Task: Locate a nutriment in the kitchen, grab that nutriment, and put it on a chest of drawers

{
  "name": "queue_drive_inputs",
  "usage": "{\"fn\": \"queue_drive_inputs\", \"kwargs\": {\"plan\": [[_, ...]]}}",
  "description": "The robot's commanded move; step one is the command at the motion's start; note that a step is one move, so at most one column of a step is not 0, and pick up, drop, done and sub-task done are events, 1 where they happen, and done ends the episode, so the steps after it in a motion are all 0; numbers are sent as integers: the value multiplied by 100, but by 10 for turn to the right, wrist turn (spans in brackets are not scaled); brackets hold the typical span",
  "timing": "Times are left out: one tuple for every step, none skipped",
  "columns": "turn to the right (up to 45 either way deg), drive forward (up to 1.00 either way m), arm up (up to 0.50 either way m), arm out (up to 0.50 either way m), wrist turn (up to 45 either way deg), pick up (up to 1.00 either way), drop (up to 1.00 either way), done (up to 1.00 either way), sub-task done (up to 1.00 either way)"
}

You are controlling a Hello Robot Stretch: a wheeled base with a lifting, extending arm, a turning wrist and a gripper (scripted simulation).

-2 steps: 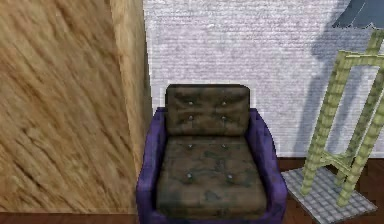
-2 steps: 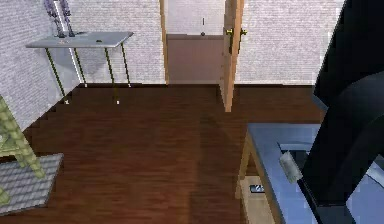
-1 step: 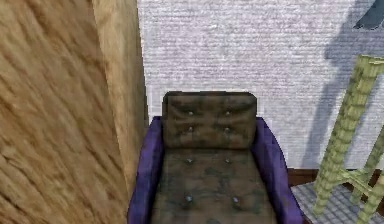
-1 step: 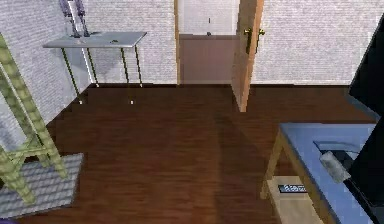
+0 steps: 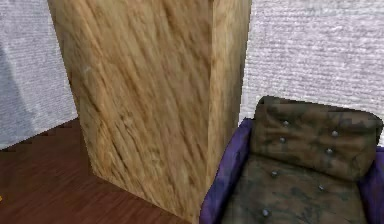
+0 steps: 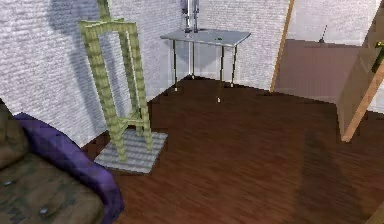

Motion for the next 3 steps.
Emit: {"fn": "queue_drive_inputs", "kwargs": {"plan": [[0, 25, 0, 0, 0, 0, 0, 0, 0], [-450, 0, 0, 0, 0, 0, 0, 0, 0], [-360, 0, 0, 0, 0, 0, 0, 0, 0]]}}
